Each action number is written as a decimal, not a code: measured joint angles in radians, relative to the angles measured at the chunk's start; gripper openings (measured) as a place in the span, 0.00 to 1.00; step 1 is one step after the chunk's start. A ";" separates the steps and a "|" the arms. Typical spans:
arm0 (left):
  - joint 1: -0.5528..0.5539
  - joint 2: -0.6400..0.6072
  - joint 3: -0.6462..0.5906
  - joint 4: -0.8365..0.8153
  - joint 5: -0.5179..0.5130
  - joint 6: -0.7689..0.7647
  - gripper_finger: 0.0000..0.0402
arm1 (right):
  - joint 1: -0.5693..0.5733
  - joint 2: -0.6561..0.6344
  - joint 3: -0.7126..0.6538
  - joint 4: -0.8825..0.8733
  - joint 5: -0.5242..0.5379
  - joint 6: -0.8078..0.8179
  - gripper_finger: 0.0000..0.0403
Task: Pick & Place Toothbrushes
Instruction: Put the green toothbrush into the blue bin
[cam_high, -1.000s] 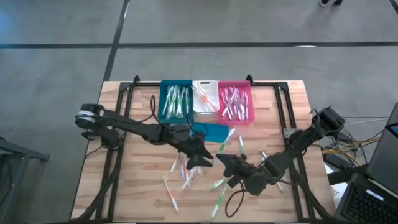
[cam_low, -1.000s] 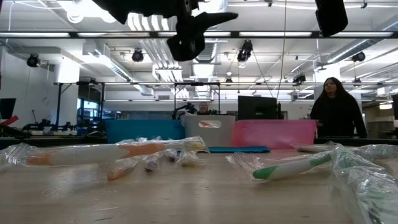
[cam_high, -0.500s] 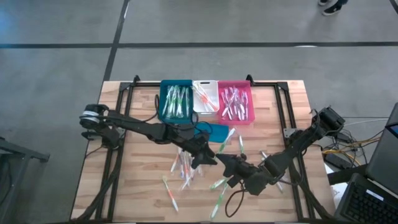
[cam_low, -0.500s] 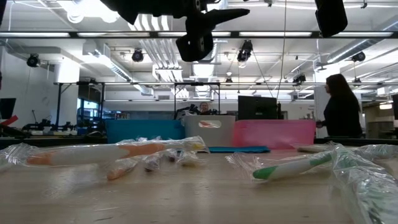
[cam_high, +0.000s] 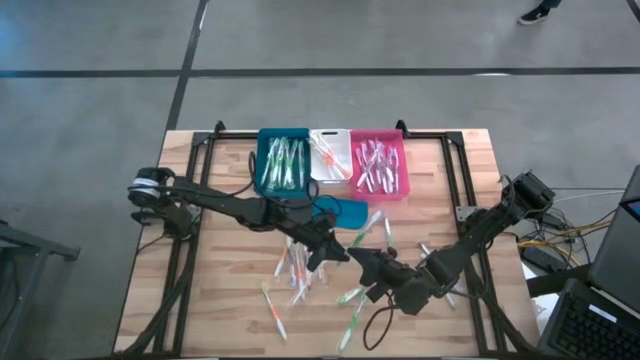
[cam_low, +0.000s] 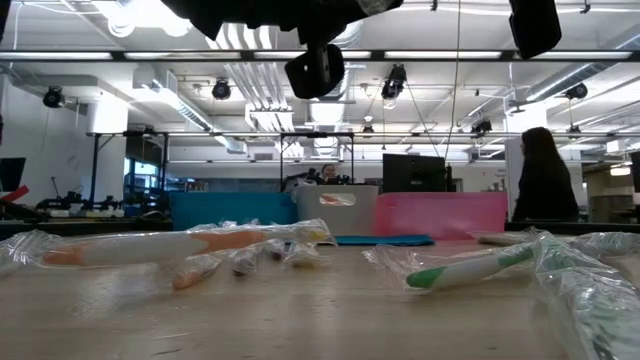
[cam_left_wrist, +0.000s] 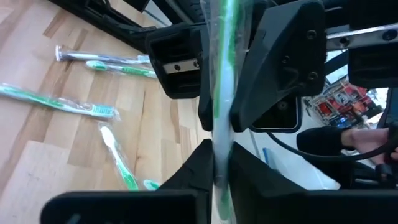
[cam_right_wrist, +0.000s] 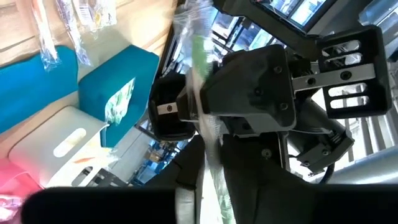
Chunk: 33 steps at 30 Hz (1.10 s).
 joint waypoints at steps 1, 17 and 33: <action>0.000 0.000 0.000 0.000 -0.001 0.010 0.07 | 0.000 0.000 0.000 0.002 0.000 0.004 0.13; 0.050 -0.175 -0.002 -0.270 -0.216 0.216 0.07 | 0.072 -0.001 0.000 -0.002 0.178 0.398 0.37; 0.171 -0.410 -0.003 -0.773 -0.873 0.192 0.07 | -0.026 -0.022 -0.002 -0.032 0.299 0.937 0.26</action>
